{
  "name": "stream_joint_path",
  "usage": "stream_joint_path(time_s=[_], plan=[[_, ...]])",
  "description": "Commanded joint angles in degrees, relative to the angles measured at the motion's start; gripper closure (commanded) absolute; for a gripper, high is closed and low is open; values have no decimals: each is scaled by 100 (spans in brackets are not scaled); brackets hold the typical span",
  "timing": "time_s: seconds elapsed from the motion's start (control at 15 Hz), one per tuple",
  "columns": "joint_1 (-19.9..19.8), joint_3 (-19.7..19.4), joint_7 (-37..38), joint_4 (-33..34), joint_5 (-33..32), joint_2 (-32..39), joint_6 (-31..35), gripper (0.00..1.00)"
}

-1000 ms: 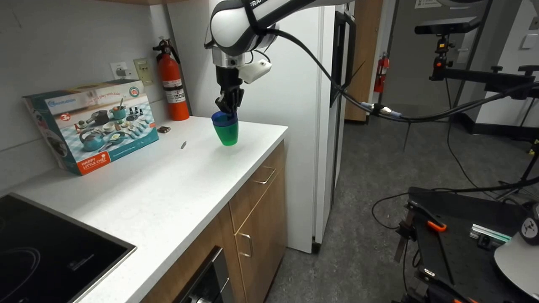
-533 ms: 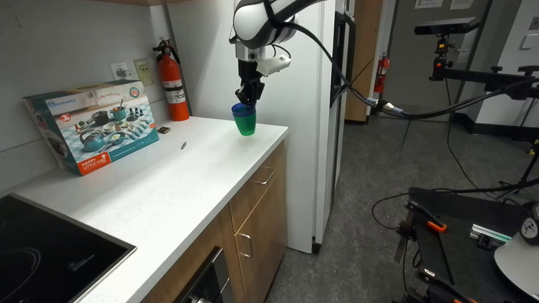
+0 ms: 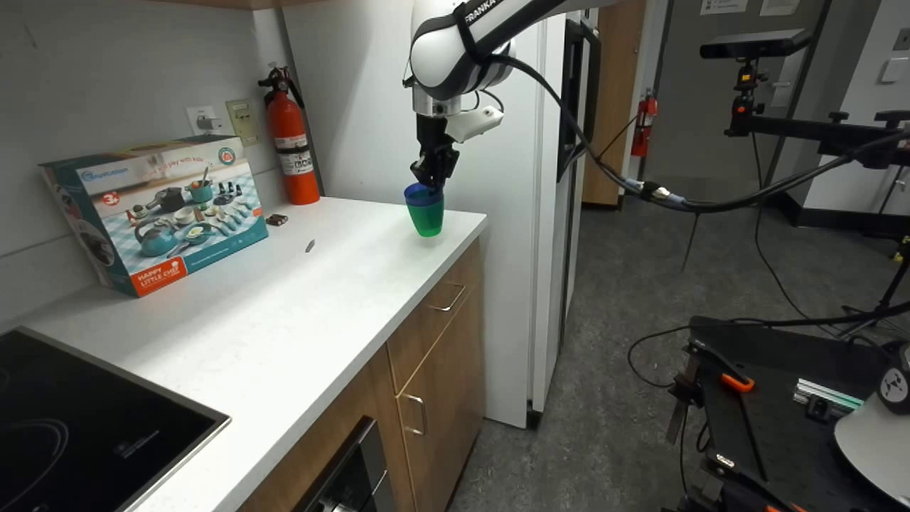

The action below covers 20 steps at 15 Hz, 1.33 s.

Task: Move the cups to the right

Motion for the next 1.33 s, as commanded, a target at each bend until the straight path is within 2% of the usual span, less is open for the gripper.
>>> stream_joint_path(time_s=[0.0, 0.73, 0.8, 0.87, 1.0, 1.27], plan=[[-11, -32, 208, -217, 153, -73, 223, 98], [5, -11, 468, -395, 323, 44, 411, 98], [-4, -2, 505, -389, 365, 50, 405, 95], [-5, 1, 528, -394, 391, 50, 415, 68], [2, -1, 577, -385, 446, 56, 424, 61], [30, -19, 677, -332, 446, 37, 370, 30]])
